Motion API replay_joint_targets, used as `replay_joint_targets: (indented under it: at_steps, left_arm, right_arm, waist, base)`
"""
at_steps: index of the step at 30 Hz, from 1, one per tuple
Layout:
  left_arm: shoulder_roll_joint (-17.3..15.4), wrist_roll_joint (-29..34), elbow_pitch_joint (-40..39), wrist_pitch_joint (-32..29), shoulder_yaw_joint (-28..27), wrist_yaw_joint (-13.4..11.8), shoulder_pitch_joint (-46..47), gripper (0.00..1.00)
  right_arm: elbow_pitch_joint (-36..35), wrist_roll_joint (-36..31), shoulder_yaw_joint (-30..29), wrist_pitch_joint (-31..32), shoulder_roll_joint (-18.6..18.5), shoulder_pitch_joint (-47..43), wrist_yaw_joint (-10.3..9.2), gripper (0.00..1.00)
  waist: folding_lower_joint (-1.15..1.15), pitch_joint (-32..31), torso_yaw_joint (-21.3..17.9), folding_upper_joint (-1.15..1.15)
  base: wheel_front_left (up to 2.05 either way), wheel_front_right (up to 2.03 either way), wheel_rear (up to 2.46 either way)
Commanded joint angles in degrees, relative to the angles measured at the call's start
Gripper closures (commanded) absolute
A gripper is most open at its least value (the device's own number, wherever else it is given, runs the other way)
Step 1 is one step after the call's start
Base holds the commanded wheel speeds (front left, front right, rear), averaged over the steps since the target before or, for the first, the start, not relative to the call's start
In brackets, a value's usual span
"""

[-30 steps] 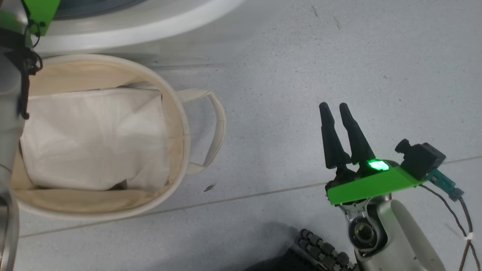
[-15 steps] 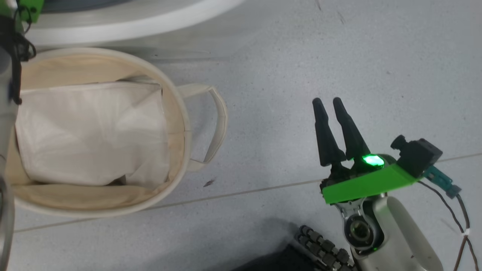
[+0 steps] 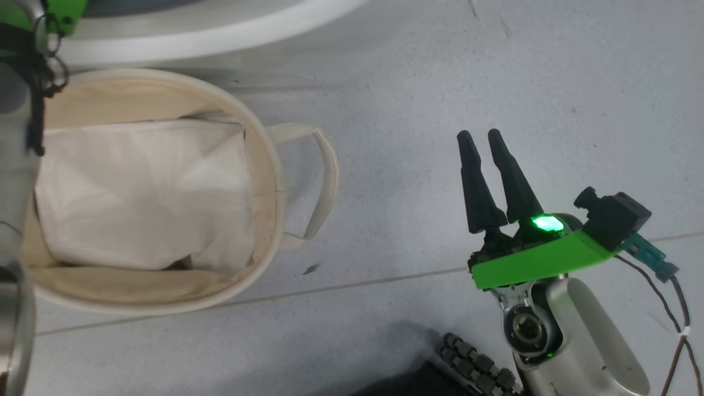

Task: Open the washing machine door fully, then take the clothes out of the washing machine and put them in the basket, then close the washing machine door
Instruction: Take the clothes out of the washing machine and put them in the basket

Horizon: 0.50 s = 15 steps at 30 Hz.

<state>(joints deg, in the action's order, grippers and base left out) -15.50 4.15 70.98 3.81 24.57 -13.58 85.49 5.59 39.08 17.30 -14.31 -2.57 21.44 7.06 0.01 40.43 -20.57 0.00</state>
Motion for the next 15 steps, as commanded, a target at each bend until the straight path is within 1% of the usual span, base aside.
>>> replay_joint_targets:
  at_steps: [1,6,10,13,15]
  left_arm:
    - [-0.8,-0.6,-2.0,1.4,-1.0,-0.4,0.8,1.0]
    - [1.5,-3.8,-2.9,7.8,-2.7,-0.3,-2.2,1.0]
    - [2.4,-5.7,-4.4,10.3,-3.5,0.2,-4.9,1.0]
    - [2.5,-7.3,-7.8,11.0,-4.6,0.3,-7.1,1.0]
    - [2.4,-7.9,-12.6,11.1,-4.9,0.2,-9.0,1.0]
  right_arm:
    - [-1.8,-0.5,0.5,-0.7,-0.3,-1.0,0.43,0.0]
    - [-1.4,-1.5,0.1,-0.7,-0.3,-1.4,0.43,0.0]
    - [-1.0,-2.4,-0.2,-0.7,-0.3,-1.9,0.43,0.0]
    - [-0.9,-2.9,-0.4,-0.7,-0.3,-2.5,0.43,0.0]
    - [-0.5,-3.6,-0.7,-0.7,-0.3,-3.0,0.43,0.0]
  waist:
    - [-0.01,-0.7,0.5,0.0]
    - [-0.01,-3.3,2.1,0.0]
    - [-0.01,-5.7,3.3,0.0]
    - [-0.01,-7.7,4.2,0.0]
    - [-0.01,-8.9,4.9,0.0]
  base:
    - [0.0,0.0,0.0]
    - [0.0,0.0,0.0]
    - [0.0,0.0,0.0]
    - [0.0,0.0,0.0]
    - [0.0,0.0,0.0]
